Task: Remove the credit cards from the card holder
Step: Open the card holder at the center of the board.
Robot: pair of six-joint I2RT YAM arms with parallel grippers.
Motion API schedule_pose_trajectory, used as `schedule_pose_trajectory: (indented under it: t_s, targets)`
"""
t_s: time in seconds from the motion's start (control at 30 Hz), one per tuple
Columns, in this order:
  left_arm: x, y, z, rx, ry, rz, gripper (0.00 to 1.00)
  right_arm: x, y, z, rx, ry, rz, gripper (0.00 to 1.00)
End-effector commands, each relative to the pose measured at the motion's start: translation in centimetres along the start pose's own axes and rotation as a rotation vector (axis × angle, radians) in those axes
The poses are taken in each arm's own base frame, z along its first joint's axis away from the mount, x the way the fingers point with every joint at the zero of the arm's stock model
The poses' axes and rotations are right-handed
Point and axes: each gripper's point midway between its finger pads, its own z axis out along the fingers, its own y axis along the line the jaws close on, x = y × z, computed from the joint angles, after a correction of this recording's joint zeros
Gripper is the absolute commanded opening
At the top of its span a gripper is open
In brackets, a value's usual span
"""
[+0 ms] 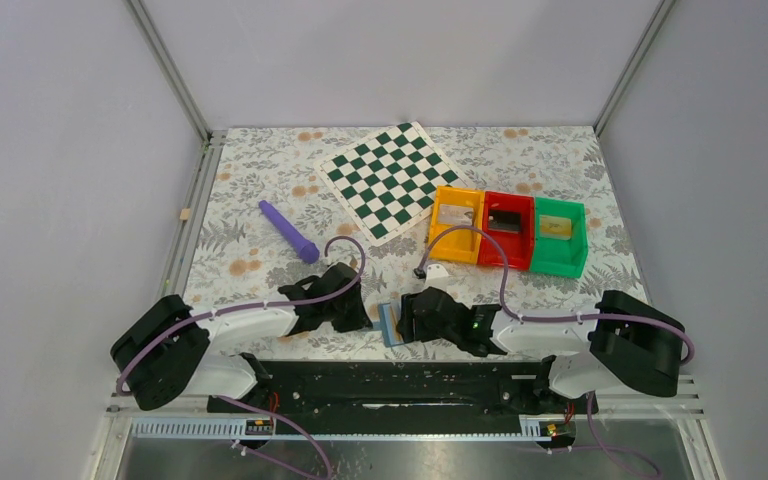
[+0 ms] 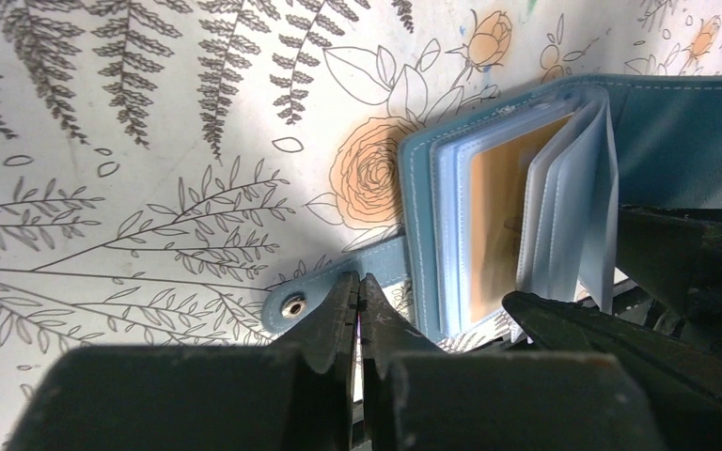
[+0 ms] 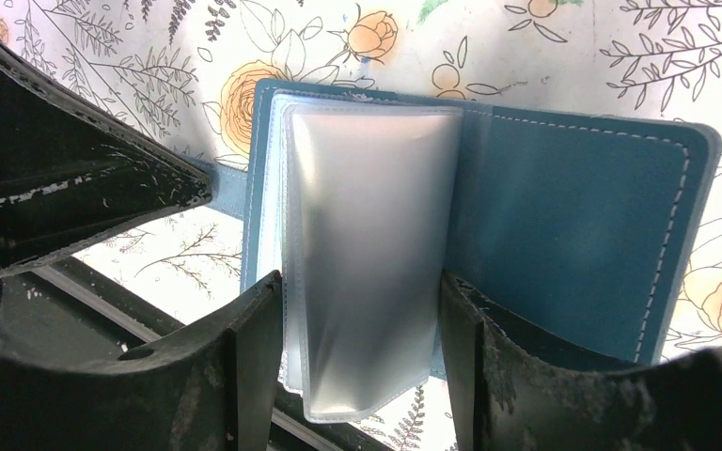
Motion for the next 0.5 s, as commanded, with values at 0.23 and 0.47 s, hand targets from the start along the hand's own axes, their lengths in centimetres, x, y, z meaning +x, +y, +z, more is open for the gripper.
schedule_pose_trajectory:
  t_s: [0.23, 0.47]
  targets:
    - [-0.74, 1.39, -0.43, -0.093, -0.026, 0.033, 0.00, -0.49, 0.46, -0.14, -0.051, -0.015, 0.063, 0.41]
    - [-0.95, 0.71, -0.75, -0.069, -0.031, 0.029, 0.00, -0.68, 0.84, -0.34, -0.067, -0.016, 0.075, 0.47]
